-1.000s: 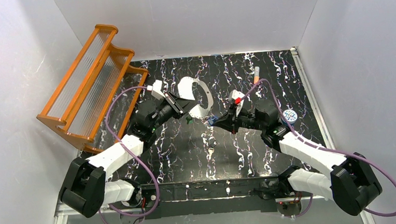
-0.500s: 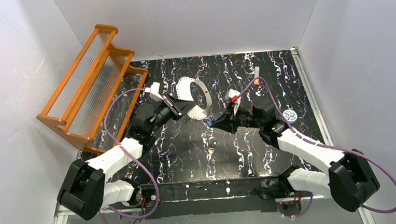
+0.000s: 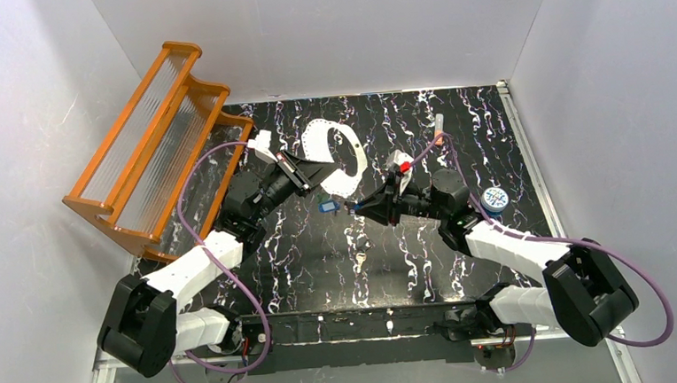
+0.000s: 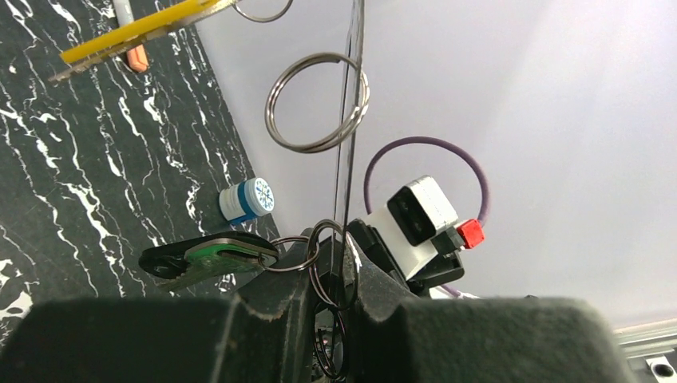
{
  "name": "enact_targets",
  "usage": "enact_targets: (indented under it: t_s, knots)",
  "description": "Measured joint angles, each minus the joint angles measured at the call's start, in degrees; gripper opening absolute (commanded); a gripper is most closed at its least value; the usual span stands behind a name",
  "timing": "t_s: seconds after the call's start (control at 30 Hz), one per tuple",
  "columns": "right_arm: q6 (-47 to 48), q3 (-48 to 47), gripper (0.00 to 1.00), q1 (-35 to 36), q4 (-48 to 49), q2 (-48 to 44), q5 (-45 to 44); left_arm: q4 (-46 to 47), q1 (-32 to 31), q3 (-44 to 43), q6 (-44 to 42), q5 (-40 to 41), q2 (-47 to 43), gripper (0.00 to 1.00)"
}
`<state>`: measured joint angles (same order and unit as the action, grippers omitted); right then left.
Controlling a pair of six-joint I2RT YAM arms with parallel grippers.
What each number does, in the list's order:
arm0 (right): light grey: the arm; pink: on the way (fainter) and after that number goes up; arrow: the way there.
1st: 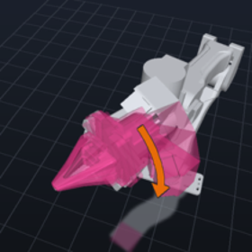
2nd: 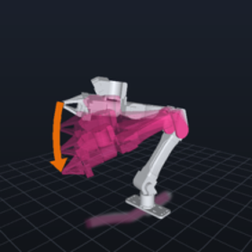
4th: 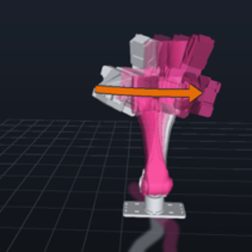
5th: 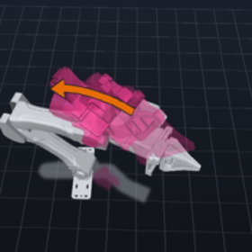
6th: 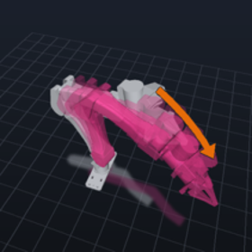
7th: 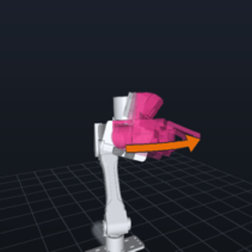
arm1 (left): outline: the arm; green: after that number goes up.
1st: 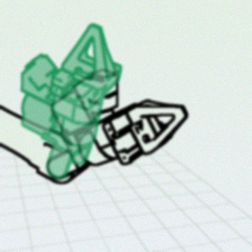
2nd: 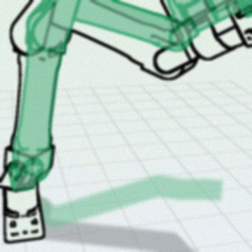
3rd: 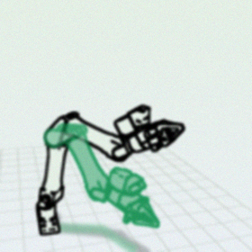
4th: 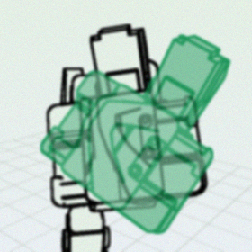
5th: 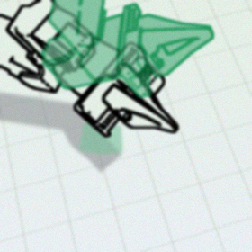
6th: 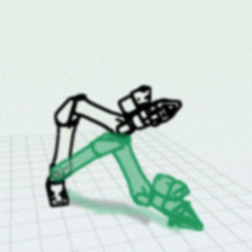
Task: Remove the keys from the keyring
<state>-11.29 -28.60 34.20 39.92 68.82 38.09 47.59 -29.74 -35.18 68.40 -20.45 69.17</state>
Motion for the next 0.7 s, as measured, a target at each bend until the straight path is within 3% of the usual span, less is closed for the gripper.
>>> enact_targets:
  t_s: [0.13,0.2,0.47,0.7]
  knots:
    - [-0.8,0.0,0.13,0.0,3.3,1.1,-0.2,0.2,0.0,-0.4,0.7,-0.6,-0.4,0.0]
    - [-1.0,0.0,0.11,0.0,4.6,1.5,-0.4,0.2,0.0,-0.4,0.8,-0.8,-0.5,0.0]
    - [-2.1,0.2,0.46,0.0,7.1,1.6,0.2,0.2,0.0,-0.5,1.1,-1.2,-0.5,0.0]
    - [-2.0,2.4,0.61,0.0,7.0,-1.5,0.1,0.2,0.0,-1.4,1.3,-1.4,-0.5,0.0]
